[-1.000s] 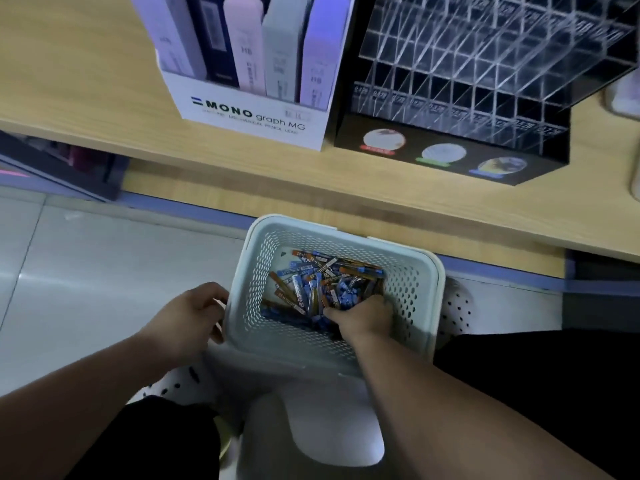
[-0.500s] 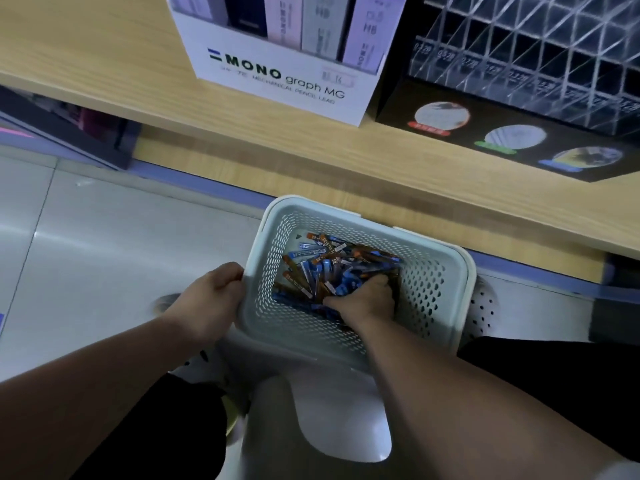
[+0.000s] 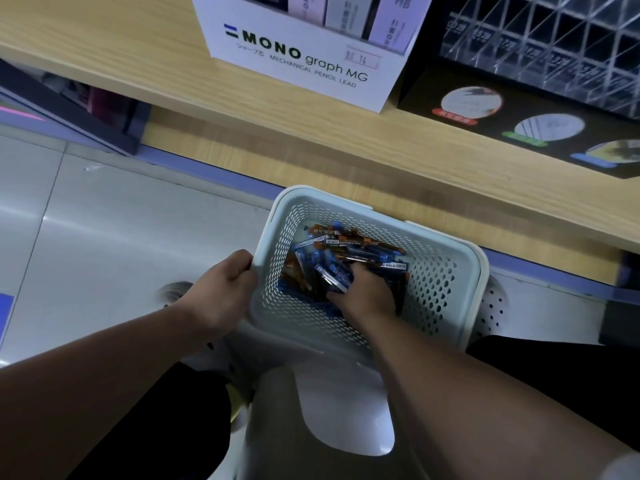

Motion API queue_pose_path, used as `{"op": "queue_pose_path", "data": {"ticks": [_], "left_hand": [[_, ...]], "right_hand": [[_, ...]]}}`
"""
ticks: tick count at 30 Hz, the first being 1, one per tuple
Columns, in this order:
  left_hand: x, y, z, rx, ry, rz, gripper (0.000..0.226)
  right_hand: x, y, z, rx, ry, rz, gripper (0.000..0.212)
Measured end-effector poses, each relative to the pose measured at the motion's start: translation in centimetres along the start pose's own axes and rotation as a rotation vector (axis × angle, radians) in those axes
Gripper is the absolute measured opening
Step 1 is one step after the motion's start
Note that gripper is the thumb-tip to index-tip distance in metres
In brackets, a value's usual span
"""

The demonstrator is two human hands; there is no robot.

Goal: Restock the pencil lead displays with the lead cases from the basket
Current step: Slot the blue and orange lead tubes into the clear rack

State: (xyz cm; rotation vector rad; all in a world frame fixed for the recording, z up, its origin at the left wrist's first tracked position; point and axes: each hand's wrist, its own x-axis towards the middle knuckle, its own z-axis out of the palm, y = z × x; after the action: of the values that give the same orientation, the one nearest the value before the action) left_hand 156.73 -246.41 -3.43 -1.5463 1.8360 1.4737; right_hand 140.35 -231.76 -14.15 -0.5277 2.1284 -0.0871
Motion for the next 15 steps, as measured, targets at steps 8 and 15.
{"op": "queue_pose_path", "data": {"ticks": [8,15], "left_hand": [[0.0,0.0,0.0,-0.007,0.004,-0.002,0.012],[-0.3,0.4,-0.5,-0.049,-0.03,-0.013,0.017]], "right_hand": [[1.0,-1.0,-0.2,0.02,-0.097,-0.058,0.026],[0.9,-0.2,-2.1,0.224,-0.213,-0.066,0.07]]}}
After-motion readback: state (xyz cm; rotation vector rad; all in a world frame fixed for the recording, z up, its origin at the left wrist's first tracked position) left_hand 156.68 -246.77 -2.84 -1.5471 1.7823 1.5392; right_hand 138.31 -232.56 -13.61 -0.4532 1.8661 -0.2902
